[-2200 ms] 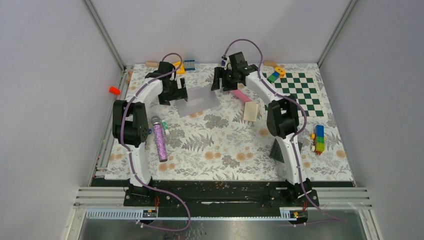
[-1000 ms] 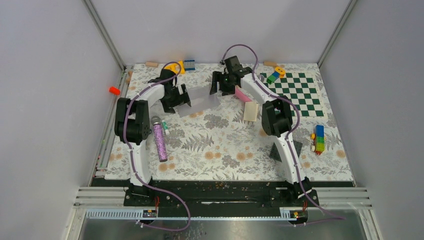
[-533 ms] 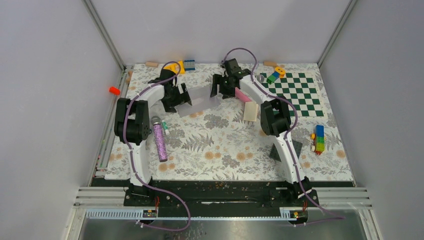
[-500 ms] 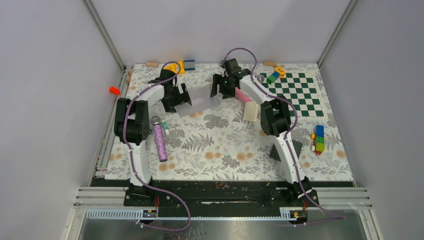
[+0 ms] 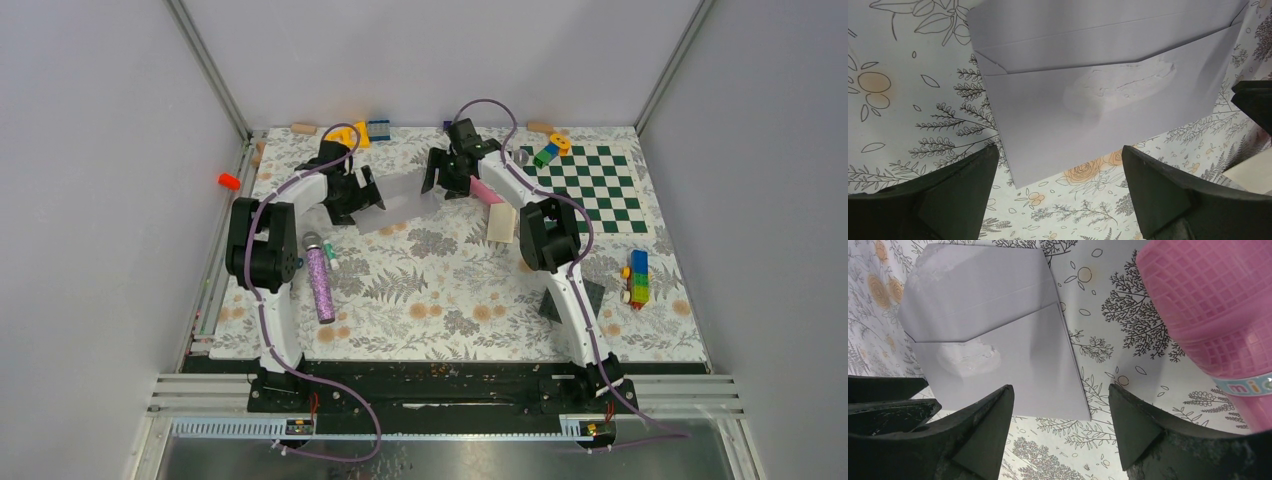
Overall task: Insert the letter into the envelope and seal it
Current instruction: Pick up the envelope from the center of the board.
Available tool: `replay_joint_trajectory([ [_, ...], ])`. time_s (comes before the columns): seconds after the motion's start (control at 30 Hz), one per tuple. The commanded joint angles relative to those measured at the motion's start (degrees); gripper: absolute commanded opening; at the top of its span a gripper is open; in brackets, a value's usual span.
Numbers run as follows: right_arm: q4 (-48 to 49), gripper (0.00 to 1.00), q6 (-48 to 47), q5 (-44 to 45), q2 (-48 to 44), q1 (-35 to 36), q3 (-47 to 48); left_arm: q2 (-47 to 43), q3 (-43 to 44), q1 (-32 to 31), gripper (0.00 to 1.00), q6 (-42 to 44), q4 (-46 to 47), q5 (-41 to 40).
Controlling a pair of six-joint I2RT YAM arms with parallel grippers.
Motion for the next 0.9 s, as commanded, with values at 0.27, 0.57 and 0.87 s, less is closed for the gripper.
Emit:
replay_joint_trajectory([
  [0.27, -0.7, 0.75, 3.2, -1.5, 1.5, 2.5, 2.7, -1.6, -3.7, -0.1, 0.99, -1.8, 1.2, 2.6],
  [0.57, -0.9, 0.76, 3.4, -1.7, 1.5, 2.6, 2.5, -4.0, -6.3, 0.3, 0.99, -2.2, 4.3, 4.9],
  [0.87, -0.7, 0.76, 3.5, -2.6, 1.5, 2.6, 2.5, -6.7, -10.6, 1.4, 0.99, -3.2, 11.1, 11.0],
])
